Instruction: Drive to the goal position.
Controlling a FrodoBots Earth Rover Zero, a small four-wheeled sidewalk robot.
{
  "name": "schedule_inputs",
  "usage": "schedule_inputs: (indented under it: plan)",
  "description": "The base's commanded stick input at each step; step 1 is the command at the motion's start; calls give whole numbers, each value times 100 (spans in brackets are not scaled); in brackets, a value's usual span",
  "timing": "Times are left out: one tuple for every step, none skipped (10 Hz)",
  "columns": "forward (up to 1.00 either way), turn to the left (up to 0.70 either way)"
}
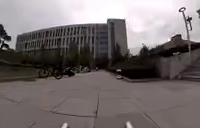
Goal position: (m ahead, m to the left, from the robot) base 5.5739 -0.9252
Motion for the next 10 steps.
schedule_inputs:
  plan:
    - [70, 0]
    - [70, -11]
    - [70, -14]
    - [70, -14]
    - [70, -14]
    - [70, -10]
    - [70, -5]
    - [70, 0]
    - [70, 0]
    - [70, 0]
